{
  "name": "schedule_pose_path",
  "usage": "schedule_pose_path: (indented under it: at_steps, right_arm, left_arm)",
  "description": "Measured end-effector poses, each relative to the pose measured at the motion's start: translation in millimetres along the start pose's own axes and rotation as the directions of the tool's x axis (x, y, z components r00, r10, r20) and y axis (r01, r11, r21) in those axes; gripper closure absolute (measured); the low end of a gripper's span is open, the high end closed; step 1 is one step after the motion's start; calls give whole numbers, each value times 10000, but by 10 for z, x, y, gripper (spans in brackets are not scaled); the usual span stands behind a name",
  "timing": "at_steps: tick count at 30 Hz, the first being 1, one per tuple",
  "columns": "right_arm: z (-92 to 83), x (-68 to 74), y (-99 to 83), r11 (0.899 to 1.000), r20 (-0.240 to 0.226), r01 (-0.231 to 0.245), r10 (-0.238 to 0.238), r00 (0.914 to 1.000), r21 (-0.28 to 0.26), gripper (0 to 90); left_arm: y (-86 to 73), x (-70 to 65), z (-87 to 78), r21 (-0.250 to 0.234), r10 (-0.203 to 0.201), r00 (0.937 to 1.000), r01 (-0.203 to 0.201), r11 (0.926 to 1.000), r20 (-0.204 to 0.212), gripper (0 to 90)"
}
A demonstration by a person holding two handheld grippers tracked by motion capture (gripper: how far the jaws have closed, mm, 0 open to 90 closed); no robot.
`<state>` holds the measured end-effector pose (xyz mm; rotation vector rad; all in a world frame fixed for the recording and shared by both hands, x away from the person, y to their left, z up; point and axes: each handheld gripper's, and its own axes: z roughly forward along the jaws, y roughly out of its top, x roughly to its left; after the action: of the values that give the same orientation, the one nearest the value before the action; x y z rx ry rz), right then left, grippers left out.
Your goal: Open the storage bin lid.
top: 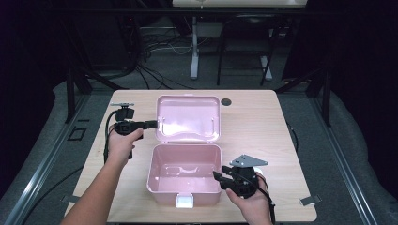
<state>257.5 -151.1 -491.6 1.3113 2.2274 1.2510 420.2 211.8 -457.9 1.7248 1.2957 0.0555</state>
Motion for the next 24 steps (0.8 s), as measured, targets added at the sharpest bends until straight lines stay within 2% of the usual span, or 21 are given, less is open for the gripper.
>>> schedule_pose_path:
  at_steps: [8, 12, 13, 14, 15, 17, 20, 24]
  right_arm:
    - [-1, 5, -2, 10000, 9, 10, -10, 10000, 18, 595]
    - [-1, 6, -3, 10000, 14, 4, -4, 10000, 18, 593]
    - [-2, 5, -2, 10000, 9, 3, -3, 10000, 24, 593]
    - [-2, 2, -3, 10000, 2, 11, -11, 10000, 11, 590]
    - [1, 4, -4, 10000, -4, -28, 28, 10000, -16, 591]
    - [-4, 2, -2, 10000, -2, -8, 8, 10000, 13, 590]
    - [-8, 11, -6, 10000, -9, -1, 1, 10000, 3, 601]
    - [-17, 9, -5, 10000, -30, -22, 22, 10000, 41, 603]
  left_arm:
    - [-10, 16, 28, 54, -98, 9999, 98, 9999, -70, 854]
    - [-25, 14, 53, 341, 208, 9992, -197, 9992, -330, 874]
    - [-32, 33, 56, 297, 0, 9998, -7, 9996, 217, 900]
    - [-40, 45, 73, 237, -478, 9945, 458, 9987, 936, 900]
    - [-45, 23, 85, 256, -417, 9960, 398, 9989, 793, 900]
    - [-47, -35, 115, 422, 124, 9997, -133, 9990, 222, 900]
    - [-46, -48, 119, 324, 101, 9993, -112, 9994, 351, 900]
    - [-46, -47, 101, 378, 180, 9997, -187, 9991, 171, 900]
